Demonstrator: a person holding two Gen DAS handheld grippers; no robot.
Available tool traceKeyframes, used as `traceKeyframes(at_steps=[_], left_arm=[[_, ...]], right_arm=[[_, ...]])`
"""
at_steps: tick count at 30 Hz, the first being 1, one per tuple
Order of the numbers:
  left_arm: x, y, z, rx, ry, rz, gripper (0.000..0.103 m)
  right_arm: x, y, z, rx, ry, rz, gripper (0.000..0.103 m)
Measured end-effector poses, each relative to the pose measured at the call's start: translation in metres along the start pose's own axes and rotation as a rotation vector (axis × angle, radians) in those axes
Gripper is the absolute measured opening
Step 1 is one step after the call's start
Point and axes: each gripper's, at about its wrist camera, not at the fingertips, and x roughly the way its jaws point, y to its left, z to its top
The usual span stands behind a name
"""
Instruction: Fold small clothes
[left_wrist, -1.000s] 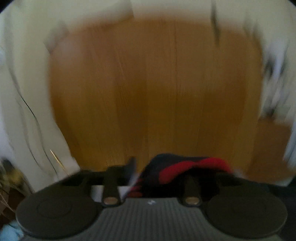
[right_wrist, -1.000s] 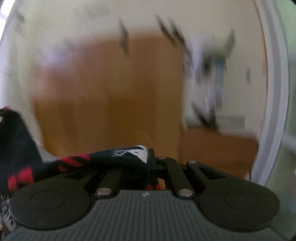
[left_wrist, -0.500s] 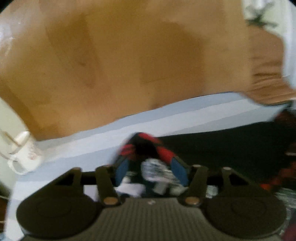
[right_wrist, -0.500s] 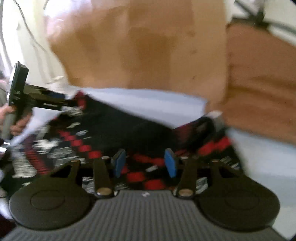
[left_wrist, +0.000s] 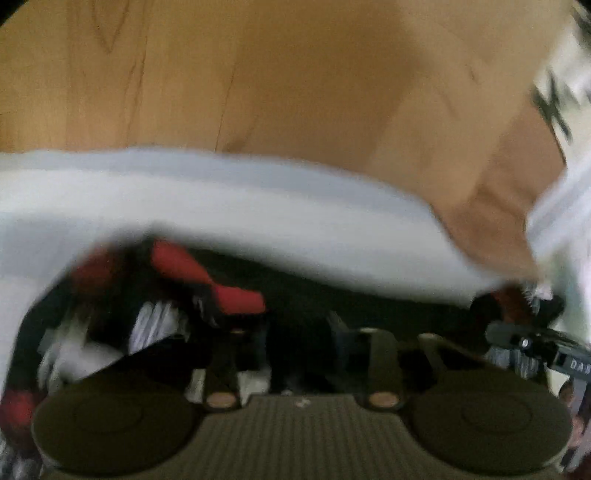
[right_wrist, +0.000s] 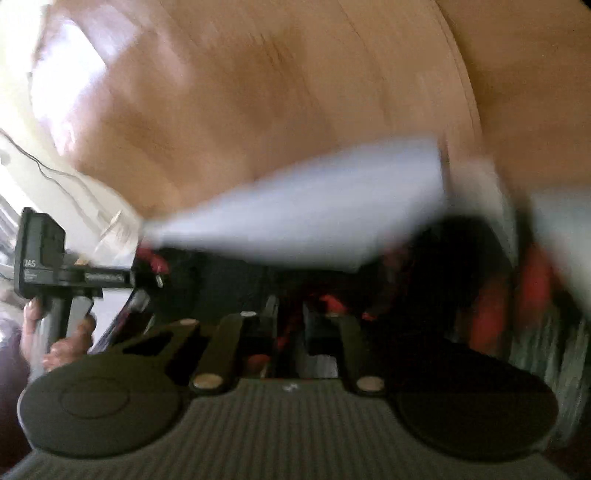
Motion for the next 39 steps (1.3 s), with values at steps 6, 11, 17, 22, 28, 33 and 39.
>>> traceKeyframes(at_steps=[6, 11, 17, 22, 28, 33, 39], left_arm=[[-0.012, 0.014, 0.046, -0.128, -0.144, 0.003, 0.060], [-0.084, 0.039, 0.012, 0.029, -0.258, 0.128, 0.082], [-0.144, 0.098, -0.059, 0.042, -0.184, 0.295, 0.091], [-0.180, 0.116, -0.111, 0.024, -0.186, 0.356, 0.092], [-0.285, 0.123, -0.153, -0.044, -0.415, 0.209, 0.092], [-0.384, 0.102, -0.212, 0.048, -0.670, 0.197, 0.100], [-0.458, 0.089, -0.289, 0.086, -0.852, 0.334, 0.103]], right_arm=[[-0.018, -0.004, 0.044, -0.061, -0.166, -0.189, 0.024], [-0.075, 0.015, -0.008, -0.139, -0.111, -0.099, 0.043], [-0.100, 0.049, -0.054, -0.196, 0.017, -0.023, 0.043], [-0.089, 0.103, -0.072, -0.229, 0.117, 0.080, 0.043], [-0.008, 0.245, -0.058, -0.383, 0.172, 0.256, 0.045], [0.042, 0.360, -0.108, -0.785, 0.235, 0.385, 0.051], [0.071, 0.419, -0.193, -1.336, 0.285, 0.344, 0.057]])
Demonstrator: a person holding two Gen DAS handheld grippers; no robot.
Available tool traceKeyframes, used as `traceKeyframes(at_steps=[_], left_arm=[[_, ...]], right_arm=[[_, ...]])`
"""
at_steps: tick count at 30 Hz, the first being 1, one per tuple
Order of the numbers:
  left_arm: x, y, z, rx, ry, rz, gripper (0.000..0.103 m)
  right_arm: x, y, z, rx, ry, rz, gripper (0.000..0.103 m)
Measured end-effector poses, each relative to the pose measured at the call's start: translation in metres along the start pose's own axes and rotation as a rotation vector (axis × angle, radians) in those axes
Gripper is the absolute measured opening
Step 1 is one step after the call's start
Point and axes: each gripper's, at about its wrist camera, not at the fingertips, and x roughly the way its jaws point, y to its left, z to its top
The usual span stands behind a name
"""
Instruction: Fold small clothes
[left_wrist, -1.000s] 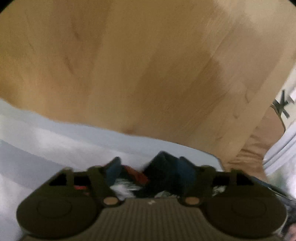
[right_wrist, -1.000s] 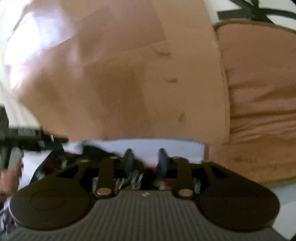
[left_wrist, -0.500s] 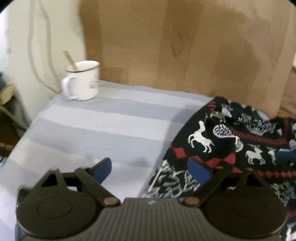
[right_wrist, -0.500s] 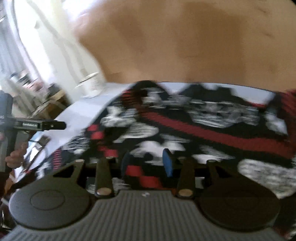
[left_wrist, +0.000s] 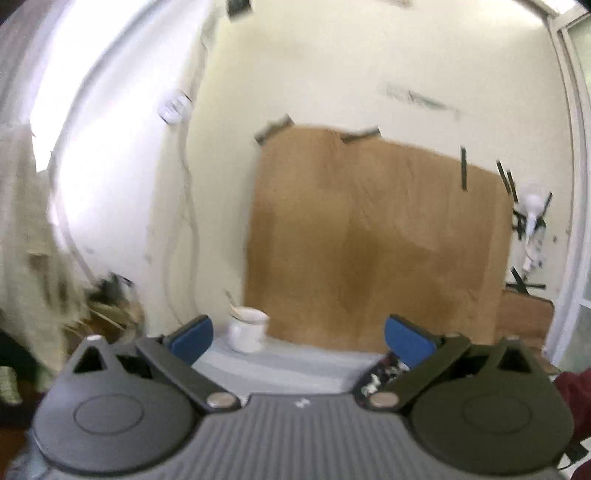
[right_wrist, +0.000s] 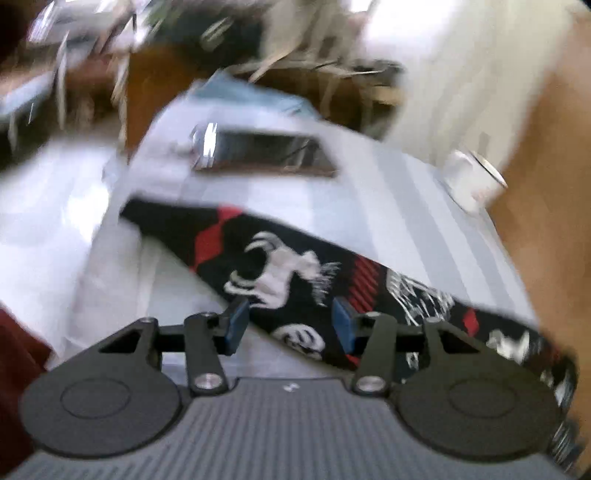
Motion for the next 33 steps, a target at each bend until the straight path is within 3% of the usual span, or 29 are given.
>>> traceKeyframes(at_steps=[1, 3, 4, 7, 9, 13, 17, 22, 24, 29, 33], left_arm=[[-0.010, 0.003, -0.002, -0.003, -0.017, 0.016, 0.103], [-0.021, 0.008, -0.010, -0.026, -0.040, 0.032, 0.103], [-0.022, 0.011, -0.013, -0.040, -0.046, 0.033, 0.103], [-0.019, 0.025, -0.017, -0.084, -0.056, 0.046, 0.103], [-0.012, 0.031, -0.014, -0.115, -0.052, 0.036, 0.103], [0.030, 0.030, -0.018, -0.126, -0.015, 0.021, 0.103], [0.113, -0.006, -0.027, -0.066, 0.079, -0.051, 0.103], [0.230, -0.074, -0.041, 0.024, 0.221, -0.181, 0.102], [0.281, -0.088, -0.048, -0.014, 0.306, -0.236, 0.102], [0.402, -0.100, -0.070, -0.227, 0.536, -0.338, 0.102], [0.457, -0.133, -0.093, -0.206, 0.634, -0.360, 0.102]], right_arm=[[0.003, 0.007, 0.003, -0.046, -0.022, -0.028, 0.065], [0.018, 0.007, 0.012, -0.077, -0.051, -0.043, 0.052], [0.024, 0.002, 0.019, -0.040, -0.048, -0.019, 0.009], [0.036, -0.022, 0.042, 0.145, -0.067, -0.031, 0.010], [0.014, -0.050, 0.055, 0.278, -0.158, -0.064, 0.010], [-0.073, -0.133, 0.071, 0.523, -0.386, -0.163, 0.010], [-0.163, -0.201, 0.063, 0.695, -0.542, -0.307, 0.011], [-0.230, -0.244, 0.015, 0.861, -0.612, -0.457, 0.011], [-0.243, -0.244, -0.017, 0.925, -0.633, -0.491, 0.011], [-0.262, -0.217, -0.110, 1.067, -0.679, -0.592, 0.011], [-0.253, -0.186, -0.196, 1.252, -0.677, -0.696, 0.011]])
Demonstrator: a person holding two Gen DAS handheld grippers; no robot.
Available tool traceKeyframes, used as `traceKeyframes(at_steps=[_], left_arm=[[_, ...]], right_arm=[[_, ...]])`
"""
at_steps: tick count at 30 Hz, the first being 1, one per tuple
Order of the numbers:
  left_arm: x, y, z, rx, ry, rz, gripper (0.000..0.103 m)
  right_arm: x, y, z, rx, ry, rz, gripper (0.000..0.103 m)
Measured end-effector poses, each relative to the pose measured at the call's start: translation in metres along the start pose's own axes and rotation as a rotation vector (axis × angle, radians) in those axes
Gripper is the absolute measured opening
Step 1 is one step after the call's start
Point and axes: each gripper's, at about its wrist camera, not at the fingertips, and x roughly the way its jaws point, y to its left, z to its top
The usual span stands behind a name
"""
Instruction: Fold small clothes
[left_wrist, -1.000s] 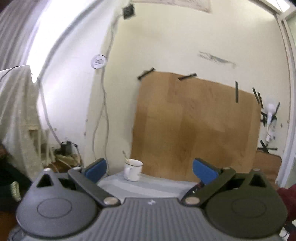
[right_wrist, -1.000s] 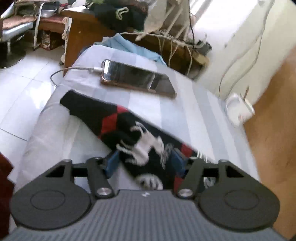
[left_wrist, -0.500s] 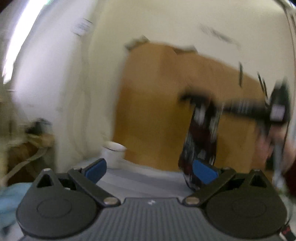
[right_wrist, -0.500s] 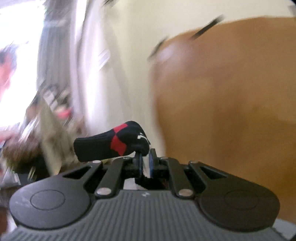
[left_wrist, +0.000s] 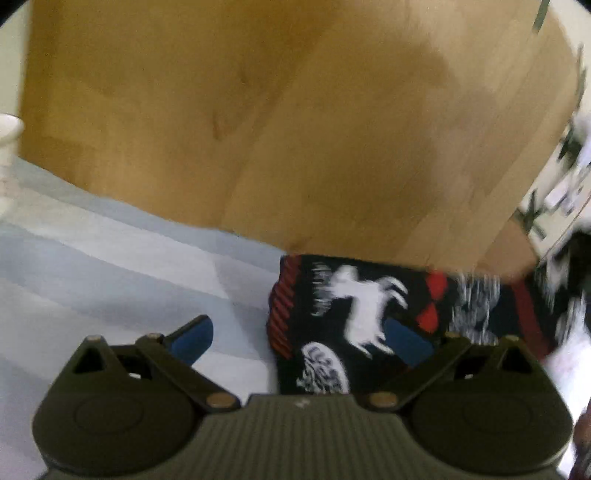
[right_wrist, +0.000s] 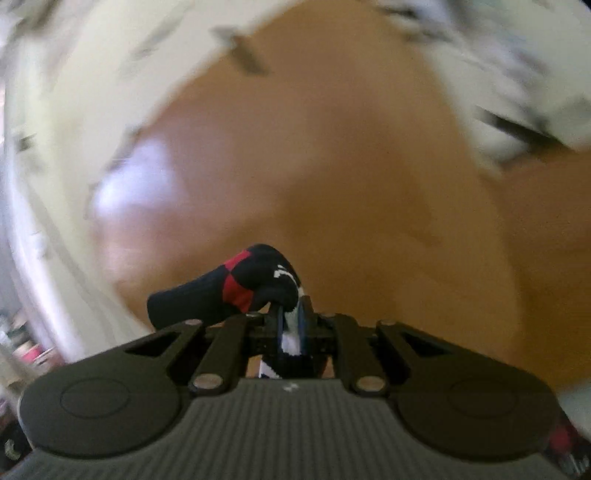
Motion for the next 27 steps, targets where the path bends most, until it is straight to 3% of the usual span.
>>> traceKeyframes(at_steps=[4, 5, 7, 9, 11, 16, 17, 19, 21, 22, 23, 25, 26, 27], left_arm=[[0.049, -0.015, -0.003, 0.064, 0.088, 0.026, 0.101], [0.057, -0.018, -0.005, 0.079, 0.101, 0.028, 0.096], [0.072, -0.028, -0.007, 0.108, 0.125, 0.034, 0.072], [0.083, -0.038, -0.010, 0.138, 0.129, 0.065, 0.035], [0.080, -0.046, -0.015, 0.194, 0.072, 0.126, 0.015], [0.017, -0.015, -0.014, 0.052, -0.152, 0.120, 0.014], [0.010, -0.004, -0.014, 0.002, -0.164, 0.107, 0.014], [0.015, 0.006, -0.015, -0.045, -0.136, 0.137, 0.014], [0.032, 0.007, -0.021, -0.024, -0.097, 0.189, 0.019], [0.041, 0.006, -0.027, -0.013, -0.076, 0.225, 0.020], [0.048, 0.008, -0.031, -0.001, -0.051, 0.257, 0.025], [0.046, 0.004, -0.033, 0.041, -0.069, 0.276, 0.038], [0.043, 0.003, -0.035, 0.041, -0.082, 0.287, 0.053], [0.042, 0.004, -0.036, 0.038, -0.088, 0.297, 0.061]], right_arm=[[-0.014, -0.073, -0.050, 0.137, 0.056, -0.166, 0.011], [-0.013, -0.085, -0.060, 0.169, 0.082, -0.178, 0.011], [-0.008, -0.096, -0.074, 0.190, 0.122, -0.212, 0.011], [-0.001, -0.100, -0.077, 0.206, 0.138, -0.216, 0.011], [0.005, -0.101, -0.073, 0.241, 0.136, -0.196, 0.011], [0.019, -0.084, -0.066, 0.251, 0.067, -0.026, 0.012], [0.025, -0.082, -0.068, 0.248, 0.078, -0.039, 0.012], [0.048, -0.084, -0.076, 0.217, 0.161, -0.172, 0.016], [0.068, -0.089, -0.086, 0.201, 0.267, -0.325, 0.014], [0.070, -0.091, -0.086, 0.225, 0.281, -0.336, 0.016], [0.066, -0.093, -0.082, 0.253, 0.258, -0.330, 0.025], [0.056, -0.090, -0.075, 0.244, 0.226, -0.370, 0.033], [0.052, -0.091, -0.073, 0.227, 0.208, -0.383, 0.032], [0.049, -0.092, -0.069, 0.205, 0.190, -0.400, 0.030]])
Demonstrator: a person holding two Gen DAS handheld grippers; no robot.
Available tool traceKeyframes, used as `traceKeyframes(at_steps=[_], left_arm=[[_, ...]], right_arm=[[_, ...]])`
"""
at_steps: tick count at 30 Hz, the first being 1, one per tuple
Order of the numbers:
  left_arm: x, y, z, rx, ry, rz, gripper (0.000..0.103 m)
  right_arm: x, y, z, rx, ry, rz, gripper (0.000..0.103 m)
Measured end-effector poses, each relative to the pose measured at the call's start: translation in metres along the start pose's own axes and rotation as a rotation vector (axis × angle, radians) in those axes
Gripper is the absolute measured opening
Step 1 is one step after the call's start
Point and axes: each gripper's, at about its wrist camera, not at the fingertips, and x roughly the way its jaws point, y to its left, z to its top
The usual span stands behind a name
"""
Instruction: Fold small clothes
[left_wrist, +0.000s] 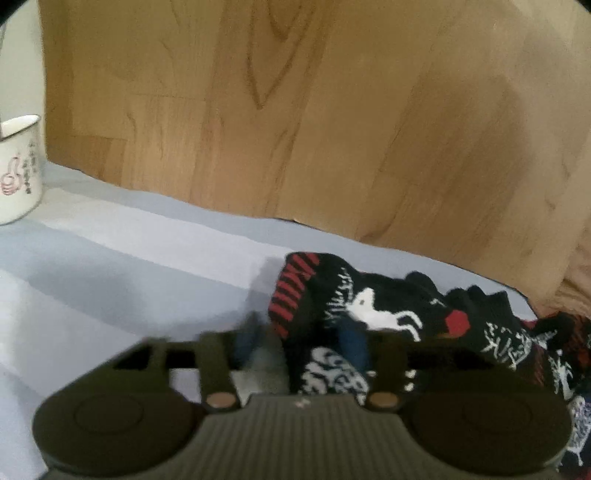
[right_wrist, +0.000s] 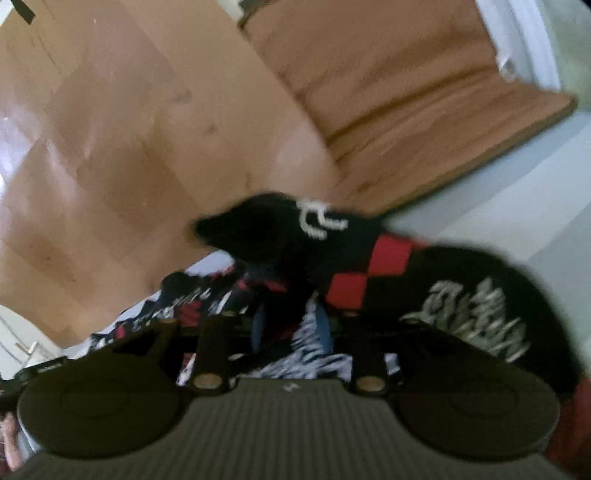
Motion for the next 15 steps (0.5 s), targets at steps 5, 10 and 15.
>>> traceKeyframes(at_steps=[5, 10, 15], left_arm=[[0.007, -0.002, 0.003, 0.010, -0.005, 0.011, 0.064], [0.001, 0.001, 0.006, -0.015, -0.042, 0.026, 0.078], [-0.031, 0.000, 0.016, -0.052, -0.132, -0.026, 0.078]], right_arm=[[0.000, -0.056, 0.030, 0.174, -0.101, -0.170, 0.001], [-0.049, -0.053, 0.036, 0.055, -0.220, -0.223, 0.034], [-0.110, -0.083, 0.028, 0.080, -0.170, -0.170, 0.034]])
